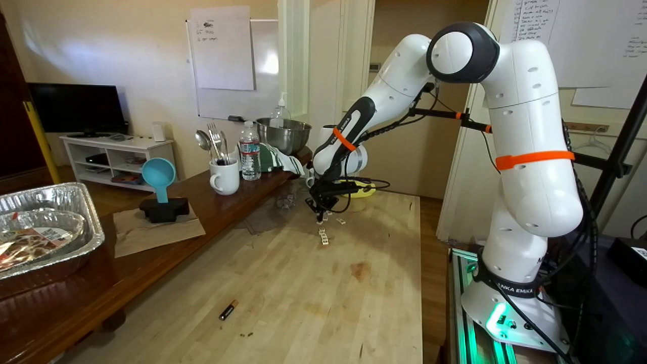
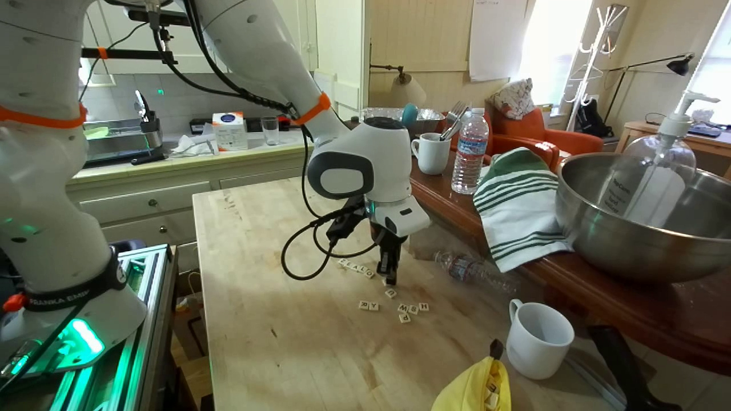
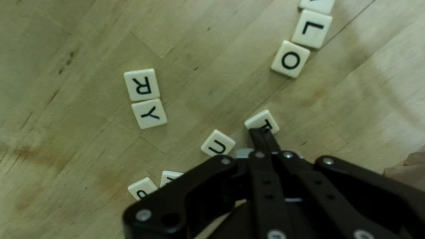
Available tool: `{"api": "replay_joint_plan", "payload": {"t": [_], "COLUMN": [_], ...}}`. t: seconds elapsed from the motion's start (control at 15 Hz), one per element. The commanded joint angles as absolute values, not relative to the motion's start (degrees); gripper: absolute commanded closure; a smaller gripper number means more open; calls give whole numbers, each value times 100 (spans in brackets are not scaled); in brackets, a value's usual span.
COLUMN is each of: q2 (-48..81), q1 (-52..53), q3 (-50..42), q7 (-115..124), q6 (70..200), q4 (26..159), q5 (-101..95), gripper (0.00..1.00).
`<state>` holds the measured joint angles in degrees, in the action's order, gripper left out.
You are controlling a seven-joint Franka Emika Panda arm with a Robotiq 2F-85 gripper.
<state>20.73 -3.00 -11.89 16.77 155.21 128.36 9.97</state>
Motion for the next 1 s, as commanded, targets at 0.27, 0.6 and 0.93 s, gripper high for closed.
{"api": "replay_joint_plan", "payload": {"t": [0.27,0.6,0.93], "q2": [2208,2278,2220], "q1": [-286,-186,119], "q3": [-1199,-1297,-1604], "q7": [1914,2309,3325], "q6": [15450,15500,15426], "q4": [12754,12772,12892], "q5": [821,752,502], "gripper": [100,100,100]}}
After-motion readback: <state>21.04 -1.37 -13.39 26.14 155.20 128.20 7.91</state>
